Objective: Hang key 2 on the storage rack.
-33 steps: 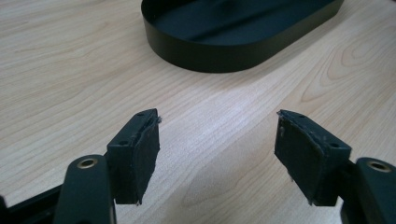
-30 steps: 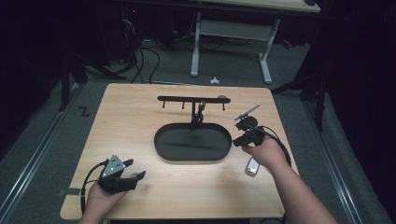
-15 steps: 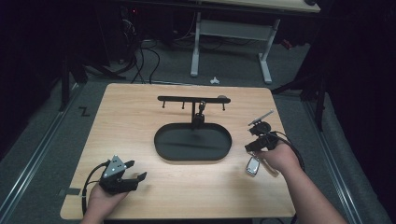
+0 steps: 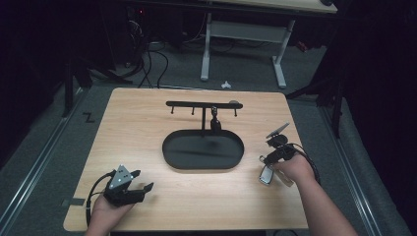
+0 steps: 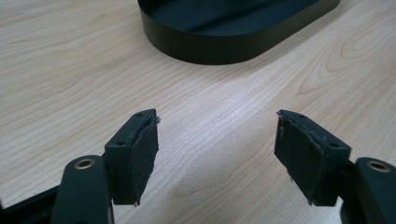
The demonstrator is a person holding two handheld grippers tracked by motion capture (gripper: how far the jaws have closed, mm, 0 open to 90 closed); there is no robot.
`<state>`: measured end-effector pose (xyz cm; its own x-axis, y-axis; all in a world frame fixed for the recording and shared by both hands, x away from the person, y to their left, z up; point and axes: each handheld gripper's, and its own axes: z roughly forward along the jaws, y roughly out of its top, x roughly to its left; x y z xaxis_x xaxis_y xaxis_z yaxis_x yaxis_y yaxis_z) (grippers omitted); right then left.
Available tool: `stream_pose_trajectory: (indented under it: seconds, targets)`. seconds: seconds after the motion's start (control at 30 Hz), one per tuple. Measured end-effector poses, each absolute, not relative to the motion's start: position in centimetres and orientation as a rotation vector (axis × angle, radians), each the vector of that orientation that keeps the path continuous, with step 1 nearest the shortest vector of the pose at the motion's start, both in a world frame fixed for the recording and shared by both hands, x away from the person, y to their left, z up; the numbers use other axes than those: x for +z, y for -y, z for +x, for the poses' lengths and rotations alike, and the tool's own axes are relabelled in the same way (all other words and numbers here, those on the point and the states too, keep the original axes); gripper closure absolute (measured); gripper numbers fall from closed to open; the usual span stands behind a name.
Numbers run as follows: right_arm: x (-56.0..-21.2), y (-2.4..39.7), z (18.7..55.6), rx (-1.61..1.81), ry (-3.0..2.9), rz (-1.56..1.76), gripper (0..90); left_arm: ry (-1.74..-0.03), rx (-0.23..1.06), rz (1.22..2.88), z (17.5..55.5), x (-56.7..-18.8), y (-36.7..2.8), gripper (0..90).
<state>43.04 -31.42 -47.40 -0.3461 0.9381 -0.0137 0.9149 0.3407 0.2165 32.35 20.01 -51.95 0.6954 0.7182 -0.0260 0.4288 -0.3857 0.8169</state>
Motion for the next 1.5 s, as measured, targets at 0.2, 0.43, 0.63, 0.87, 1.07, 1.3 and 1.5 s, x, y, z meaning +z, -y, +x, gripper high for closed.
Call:
stream_pose_trajectory:
  seconds: [0.2,0.43,0.63,0.87,1.07,1.3,1.5]
  targets:
    - [-48.1,31.1,43.8,0.232,-2.48,1.707,60.0,-0.891,0.414,2.025,32.3,-52.0,-20.3,30.8]
    - [-48.6,30.7,43.9,0.184,-2.501,1.679,64.4,-0.887,0.417,2.023,32.4,-51.9,-20.4,30.8]
    - [-48.8,30.2,43.8,0.174,-2.518,1.659,72.2,-0.878,0.417,2.026,32.4,-51.8,-20.4,31.2]
    - [-48.8,30.0,43.4,0.174,-2.512,1.636,73.9,-0.873,0.411,2.024,32.4,-51.8,-20.3,31.3]
    - [-48.8,30.2,43.6,0.188,-2.515,1.654,74.4,-0.87,0.408,2.027,32.3,-51.8,-20.2,31.4]
    - [-48.4,31.5,43.9,0.252,-2.497,1.746,83.8,-0.863,0.396,2.04,32.4,-51.9,-20.1,31.3]
    - [-48.6,31.1,43.9,0.235,-2.508,1.719,83.2,-0.857,0.395,2.044,32.3,-51.9,-20.0,31.4]
